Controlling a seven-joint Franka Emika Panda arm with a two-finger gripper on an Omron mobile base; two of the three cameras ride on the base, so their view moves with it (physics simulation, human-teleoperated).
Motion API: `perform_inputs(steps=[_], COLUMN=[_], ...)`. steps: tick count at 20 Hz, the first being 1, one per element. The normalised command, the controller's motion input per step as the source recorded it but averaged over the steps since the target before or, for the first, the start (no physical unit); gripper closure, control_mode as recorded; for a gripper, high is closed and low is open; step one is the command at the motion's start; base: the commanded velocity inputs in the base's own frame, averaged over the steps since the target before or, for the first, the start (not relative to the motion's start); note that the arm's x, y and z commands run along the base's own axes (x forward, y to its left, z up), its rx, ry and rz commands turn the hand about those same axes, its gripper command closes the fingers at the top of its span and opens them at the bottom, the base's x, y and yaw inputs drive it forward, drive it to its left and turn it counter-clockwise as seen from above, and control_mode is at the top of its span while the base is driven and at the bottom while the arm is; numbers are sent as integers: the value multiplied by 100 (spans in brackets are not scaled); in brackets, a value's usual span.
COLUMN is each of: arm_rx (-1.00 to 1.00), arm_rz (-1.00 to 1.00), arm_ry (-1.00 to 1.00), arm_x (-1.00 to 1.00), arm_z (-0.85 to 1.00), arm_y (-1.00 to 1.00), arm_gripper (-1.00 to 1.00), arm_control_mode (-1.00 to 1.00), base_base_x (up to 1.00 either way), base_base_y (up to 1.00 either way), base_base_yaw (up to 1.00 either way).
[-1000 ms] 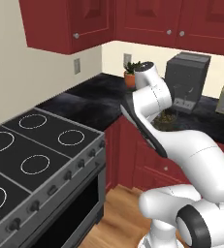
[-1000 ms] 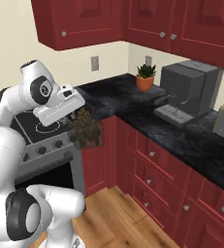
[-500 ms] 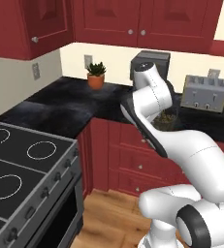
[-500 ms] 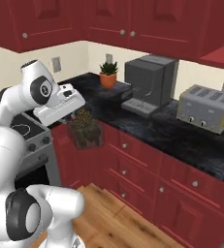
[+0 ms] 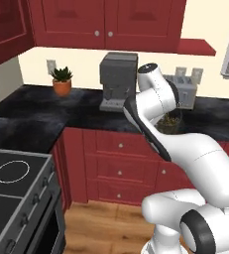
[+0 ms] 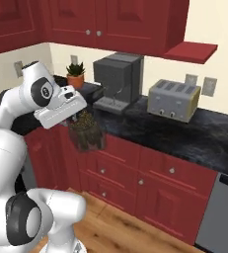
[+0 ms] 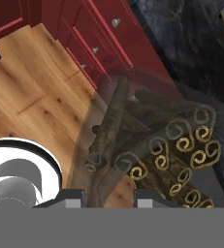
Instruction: Pick the jar and candle from the dining table and place them in the open cabinet. Close the cabinet after placing the objects.
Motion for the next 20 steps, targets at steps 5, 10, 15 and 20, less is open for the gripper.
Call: perform_inputs(steps=[5, 10, 15, 20], arm_rx=[0, 0, 0, 0], arm_rz=[0, 0, 0, 0], arm_ry=[0, 0, 0, 0], arm_x=[0, 0, 0, 0], arm_z=[0, 0, 0, 0], arm_y=[0, 0, 0, 0], arm_gripper=[100, 100, 100, 100], arm_control_mode=[100, 100, 100, 100], base_base_x=[0, 0, 2, 6], base_base_y=[-26, -28, -28, -27], base_base_yaw=[-38, -39, -39, -38])
